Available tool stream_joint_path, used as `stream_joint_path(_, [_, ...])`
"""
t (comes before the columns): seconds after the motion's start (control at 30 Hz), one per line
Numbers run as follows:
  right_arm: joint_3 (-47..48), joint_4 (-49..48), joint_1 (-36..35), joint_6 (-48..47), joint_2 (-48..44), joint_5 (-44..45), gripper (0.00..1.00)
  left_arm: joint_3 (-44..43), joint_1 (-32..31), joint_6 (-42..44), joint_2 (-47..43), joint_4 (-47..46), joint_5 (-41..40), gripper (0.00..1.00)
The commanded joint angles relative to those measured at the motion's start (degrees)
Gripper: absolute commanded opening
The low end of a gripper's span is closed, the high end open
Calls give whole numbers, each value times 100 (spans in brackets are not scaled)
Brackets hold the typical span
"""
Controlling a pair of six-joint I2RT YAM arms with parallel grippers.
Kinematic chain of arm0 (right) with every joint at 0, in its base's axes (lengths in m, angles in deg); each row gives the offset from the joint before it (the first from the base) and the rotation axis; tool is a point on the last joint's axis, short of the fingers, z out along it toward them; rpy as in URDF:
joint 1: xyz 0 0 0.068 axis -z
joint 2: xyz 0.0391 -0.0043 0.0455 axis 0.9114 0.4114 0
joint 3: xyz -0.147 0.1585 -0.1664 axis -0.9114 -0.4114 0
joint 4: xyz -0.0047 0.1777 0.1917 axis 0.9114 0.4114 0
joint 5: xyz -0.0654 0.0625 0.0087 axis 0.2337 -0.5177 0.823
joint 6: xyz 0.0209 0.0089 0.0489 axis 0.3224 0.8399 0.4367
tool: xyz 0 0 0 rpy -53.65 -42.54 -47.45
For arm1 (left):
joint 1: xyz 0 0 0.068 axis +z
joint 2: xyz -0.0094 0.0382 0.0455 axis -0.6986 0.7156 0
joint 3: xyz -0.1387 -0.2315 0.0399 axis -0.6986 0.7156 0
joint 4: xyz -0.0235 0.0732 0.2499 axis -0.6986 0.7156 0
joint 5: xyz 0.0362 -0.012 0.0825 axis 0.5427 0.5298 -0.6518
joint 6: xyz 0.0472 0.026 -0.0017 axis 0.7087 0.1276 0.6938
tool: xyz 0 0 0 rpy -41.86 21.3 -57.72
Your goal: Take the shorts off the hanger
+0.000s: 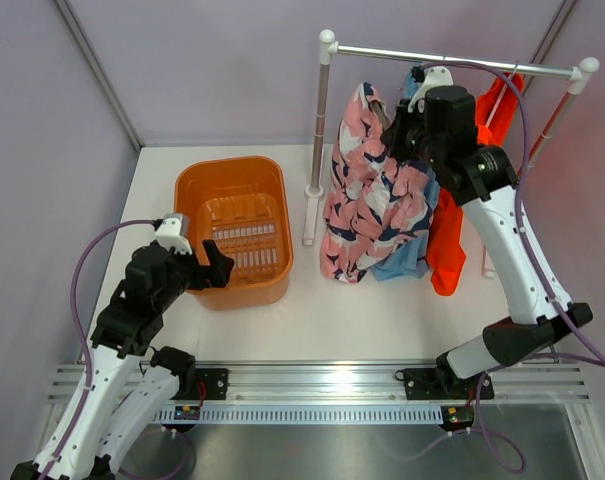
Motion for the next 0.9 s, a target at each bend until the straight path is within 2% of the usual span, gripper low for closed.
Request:
stream_joint_path(0.0, [-469, -478, -82, 40, -756, -490, 0, -169, -38, 156, -127, -304, 418, 99])
stream_joint_path(0.13, [-1232, -444, -134, -21, -1467, -999, 0, -300, -38, 165, -198, -489, 708, 99])
stream_joint_path(0.23, [-1760, -470, -222, -74, -1897, -1307, 0, -738, -46, 24, -32, -674, 1095, 99])
stream_joint_path(0.33, [-2269, -540, -388, -65, -2276, -1553, 0, -1380, -116, -169, 460, -823, 1403, 99])
stream_joint_path(0.43, [-2647, -567, -617, -65, -2522, -1405, 0, -2098, -520, -284, 1056, -981, 1237, 99])
stream_joint_path(0.57, [-2921, -593, -1204, -91, -2603, -887, 0, -3216, -1626, -197, 2103, -762, 132, 99])
stream_joint_path(0.6, [-2939, -576, -1329, -91, -2585, -546, 0, -3445, -2220, -161, 2331, -709, -567, 99])
stream_joint_path(0.7, [-2957, -567, -1760, 13, -2471, 472, 0, -4306, -3084, -152, 3280, -525, -1835, 99])
stream_joint_path(0.73, [-2965, -558, -1821, 58, -2436, 668, 0, -4674, -3166, -256, 3692, -420, -2014, 99])
stream_joint_path(0.87, [-3018, -593, -2182, 268, -2418, 1486, 0, -5247, -3491, -293, 4432, -314, -2621, 99])
